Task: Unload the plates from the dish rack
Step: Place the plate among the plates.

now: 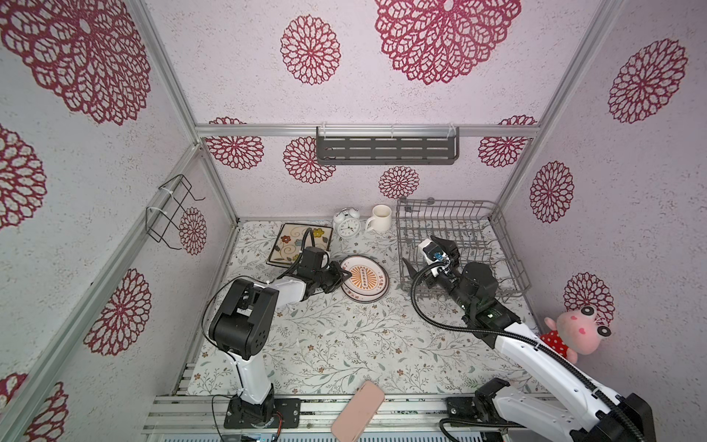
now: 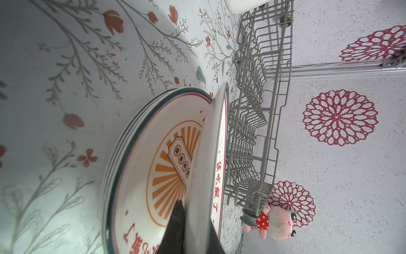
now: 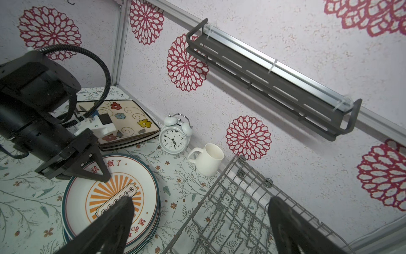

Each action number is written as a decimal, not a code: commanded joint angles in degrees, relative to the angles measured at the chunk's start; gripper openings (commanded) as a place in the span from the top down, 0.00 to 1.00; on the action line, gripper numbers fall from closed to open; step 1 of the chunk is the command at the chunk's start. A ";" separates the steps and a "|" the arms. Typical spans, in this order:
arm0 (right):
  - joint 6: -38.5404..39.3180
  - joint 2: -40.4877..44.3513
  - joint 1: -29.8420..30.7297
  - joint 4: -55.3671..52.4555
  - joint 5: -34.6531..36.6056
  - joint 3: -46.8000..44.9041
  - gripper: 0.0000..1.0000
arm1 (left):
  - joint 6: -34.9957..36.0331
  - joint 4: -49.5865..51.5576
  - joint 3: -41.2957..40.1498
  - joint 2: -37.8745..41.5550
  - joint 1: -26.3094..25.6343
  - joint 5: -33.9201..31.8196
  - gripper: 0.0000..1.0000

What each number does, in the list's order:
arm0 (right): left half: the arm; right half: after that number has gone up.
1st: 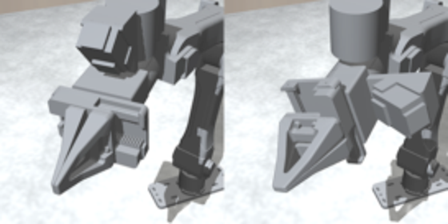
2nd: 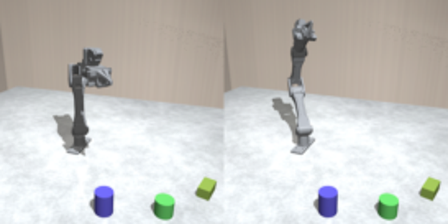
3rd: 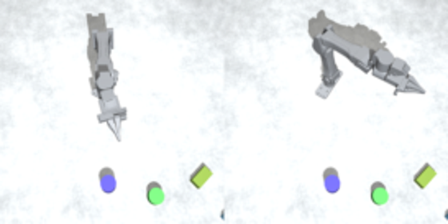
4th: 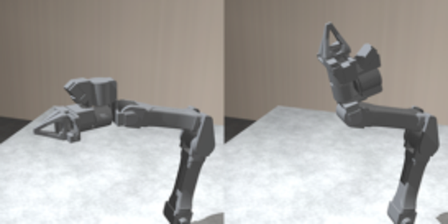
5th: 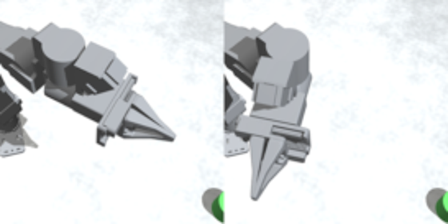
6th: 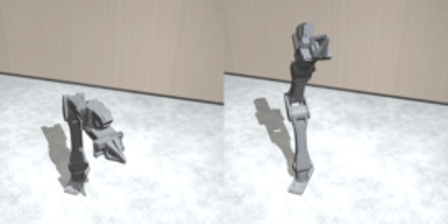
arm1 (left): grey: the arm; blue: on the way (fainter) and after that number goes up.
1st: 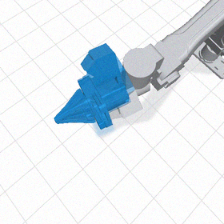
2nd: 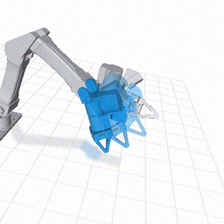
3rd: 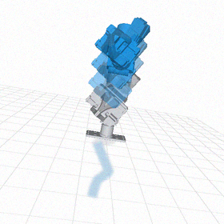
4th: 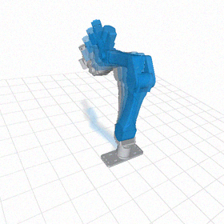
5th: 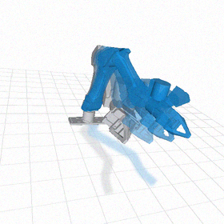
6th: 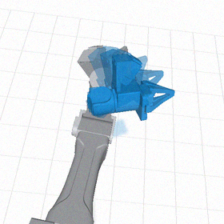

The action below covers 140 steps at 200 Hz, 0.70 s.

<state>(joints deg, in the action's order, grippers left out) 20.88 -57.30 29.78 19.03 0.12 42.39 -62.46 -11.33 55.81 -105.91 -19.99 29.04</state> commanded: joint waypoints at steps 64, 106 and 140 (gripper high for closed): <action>-17.74 -2.66 -4.01 -2.97 3.31 3.58 0.01 | -0.20 -2.86 2.02 -2.41 -0.75 1.20 1.00; -17.19 -1.85 -4.04 -2.44 3.39 2.97 0.01 | -0.93 -3.08 2.04 -3.91 -0.73 2.23 1.00; -15.87 -1.84 -4.21 -2.50 3.80 2.79 0.01 | -1.24 -1.41 1.43 -4.46 -0.72 2.26 0.88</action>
<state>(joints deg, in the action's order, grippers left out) 4.97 -60.40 26.04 15.46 2.94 44.31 -63.31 -12.86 56.60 -109.27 -20.32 30.74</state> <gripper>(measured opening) 0.989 0.117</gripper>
